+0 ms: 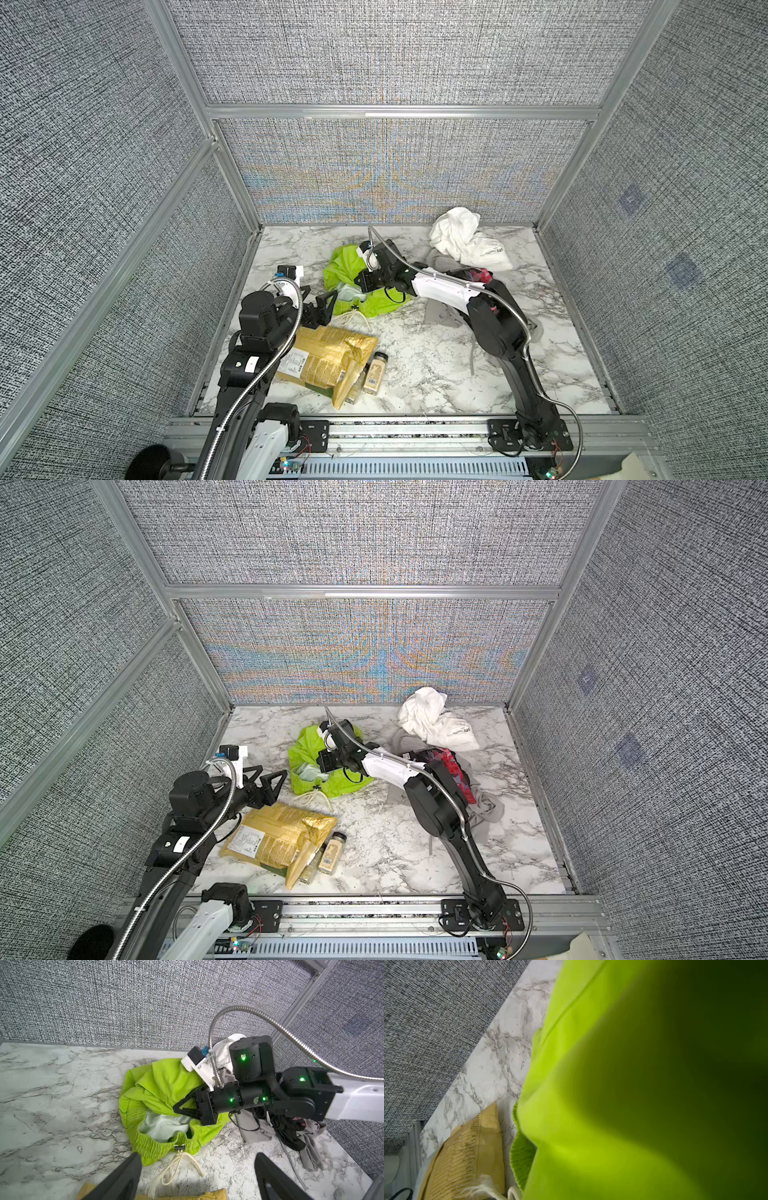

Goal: Pick out a specific cloth from the pile
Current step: 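Release the shorts onto the table with the right gripper while the left arm approaches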

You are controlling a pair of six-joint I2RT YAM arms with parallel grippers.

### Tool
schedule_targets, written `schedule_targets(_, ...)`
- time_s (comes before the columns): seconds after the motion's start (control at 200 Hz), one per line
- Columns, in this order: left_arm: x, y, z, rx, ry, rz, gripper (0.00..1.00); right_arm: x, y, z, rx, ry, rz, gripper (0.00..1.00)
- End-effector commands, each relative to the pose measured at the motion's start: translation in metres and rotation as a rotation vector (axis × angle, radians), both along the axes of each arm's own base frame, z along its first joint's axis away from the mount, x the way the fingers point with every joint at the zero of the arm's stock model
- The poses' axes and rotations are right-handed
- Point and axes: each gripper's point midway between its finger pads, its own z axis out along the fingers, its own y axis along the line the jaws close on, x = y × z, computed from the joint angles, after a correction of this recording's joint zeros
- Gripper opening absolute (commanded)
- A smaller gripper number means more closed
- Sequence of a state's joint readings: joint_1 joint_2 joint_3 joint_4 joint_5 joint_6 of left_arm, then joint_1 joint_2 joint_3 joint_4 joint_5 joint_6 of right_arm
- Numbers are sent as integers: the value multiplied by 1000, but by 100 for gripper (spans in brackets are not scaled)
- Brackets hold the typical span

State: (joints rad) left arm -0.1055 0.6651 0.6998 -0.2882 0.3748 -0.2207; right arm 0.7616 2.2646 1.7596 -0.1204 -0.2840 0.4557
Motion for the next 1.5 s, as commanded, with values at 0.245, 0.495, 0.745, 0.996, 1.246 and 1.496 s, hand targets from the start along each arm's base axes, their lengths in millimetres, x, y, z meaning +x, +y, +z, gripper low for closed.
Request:
schedule_targets(0.245, 18, 5, -5, -74, 54, 75, 88, -34, -50, 118, 35, -200, -59, 58)
schedule_targets(0.495, 43, 9, -25, -102, 126, 154, 96, -47, -127, 148, 25, -241, -203, 83)
schedule_targets(0.745, 82, 3, -15, -153, 124, 175, 99, -40, -142, 107, 34, -128, -305, 72)
schedule_targets(0.996, 151, -10, -15, -122, 112, 155, 98, -30, -125, 61, 81, -22, -335, 61)
schedule_targets(1.246, 222, -51, -37, -52, 119, 68, 99, -19, -117, 19, 62, 53, -368, 57)
schedule_targets(1.496, 242, -98, -109, 49, 278, -57, 98, -15, -123, -9, 46, 84, -422, 57)
